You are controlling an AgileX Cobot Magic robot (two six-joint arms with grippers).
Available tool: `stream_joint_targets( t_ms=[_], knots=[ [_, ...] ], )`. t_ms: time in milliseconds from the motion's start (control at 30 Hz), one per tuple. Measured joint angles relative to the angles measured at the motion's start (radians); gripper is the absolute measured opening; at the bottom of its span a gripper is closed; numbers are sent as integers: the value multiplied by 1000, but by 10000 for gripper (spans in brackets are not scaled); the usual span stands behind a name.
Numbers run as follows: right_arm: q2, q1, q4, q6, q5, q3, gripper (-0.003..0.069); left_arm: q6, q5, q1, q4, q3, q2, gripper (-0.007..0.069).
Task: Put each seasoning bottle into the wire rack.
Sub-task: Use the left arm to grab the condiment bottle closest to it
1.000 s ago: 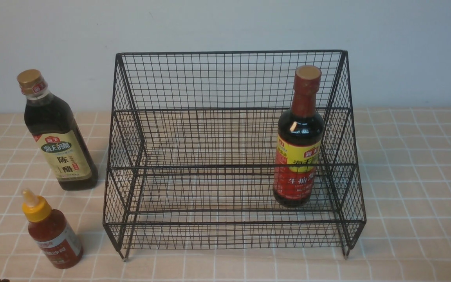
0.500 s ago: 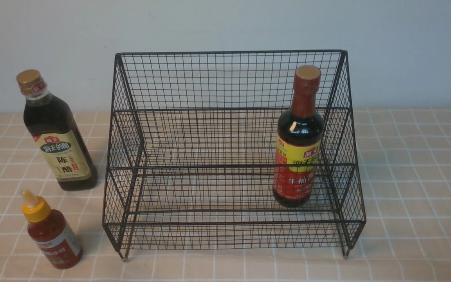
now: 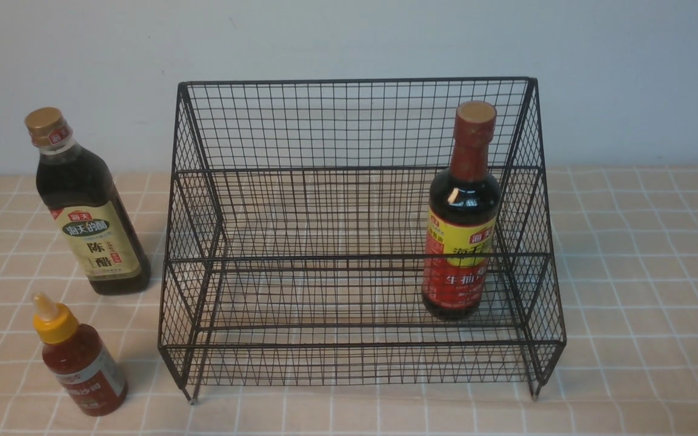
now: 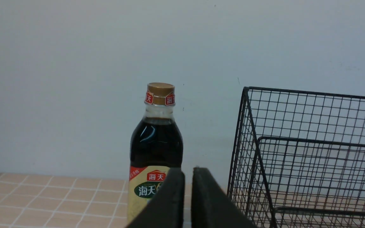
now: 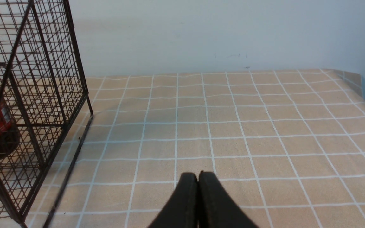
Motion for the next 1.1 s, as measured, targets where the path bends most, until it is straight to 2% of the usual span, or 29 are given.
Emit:
stream_joint_targets(
  t_ms=[167,467,567,867,967,1033,1100],
  knots=[
    [0,0,0,0,0,0,-15,-5,-129,0,12,0,207,163],
    [0,0,0,0,0,0,-15,-7,-349,0,65,-67,612,448],
    [0,0,0,0,0,0,-15,-7,-421,0,50,-95,744,477],
    [0,0,0,0,0,0,-15,-8,-660,0,-1,-131,1085,479],
    [0,0,0,0,0,0,-15,-26,-716,0,10,-131,1166,459],
    [0,0,0,0,0,0,-15,-62,-740,0,46,-133,1222,384],
    [0,0,0,0,0,0,-15,-79,-750,0,94,-133,1251,259]
  ],
)
